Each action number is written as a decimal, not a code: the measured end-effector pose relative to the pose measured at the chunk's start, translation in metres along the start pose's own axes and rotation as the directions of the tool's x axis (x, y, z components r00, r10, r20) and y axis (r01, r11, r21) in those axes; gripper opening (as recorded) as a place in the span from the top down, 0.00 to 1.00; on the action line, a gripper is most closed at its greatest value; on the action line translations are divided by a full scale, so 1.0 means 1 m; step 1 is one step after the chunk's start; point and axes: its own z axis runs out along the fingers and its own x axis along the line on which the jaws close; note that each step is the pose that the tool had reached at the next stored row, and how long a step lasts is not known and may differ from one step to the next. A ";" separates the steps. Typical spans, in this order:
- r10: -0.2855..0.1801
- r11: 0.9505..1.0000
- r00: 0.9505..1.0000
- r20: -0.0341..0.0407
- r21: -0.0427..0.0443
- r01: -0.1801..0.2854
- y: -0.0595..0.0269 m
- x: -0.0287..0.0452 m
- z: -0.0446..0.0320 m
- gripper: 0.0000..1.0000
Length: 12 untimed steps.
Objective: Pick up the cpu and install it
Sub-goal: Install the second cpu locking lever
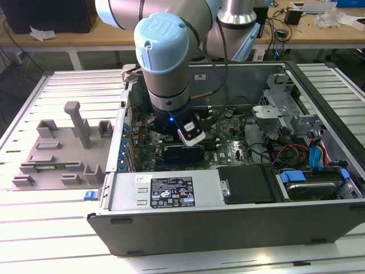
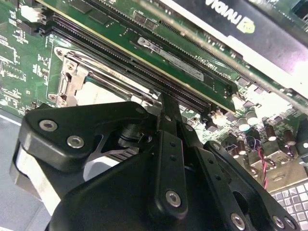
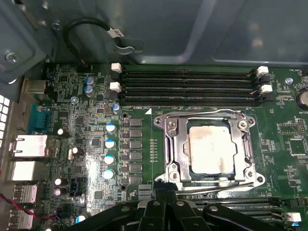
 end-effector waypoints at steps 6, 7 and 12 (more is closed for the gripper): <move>0.020 1.000 1.000 0.007 0.001 -0.020 0.0059 0.0005 0.0030 0.89; 0.023 1.000 1.000 0.007 0.001 -0.023 0.0064 0.0005 0.0034 0.89; 0.038 0.999 0.999 0.012 0.002 -0.038 0.0059 0.0030 0.0064 0.89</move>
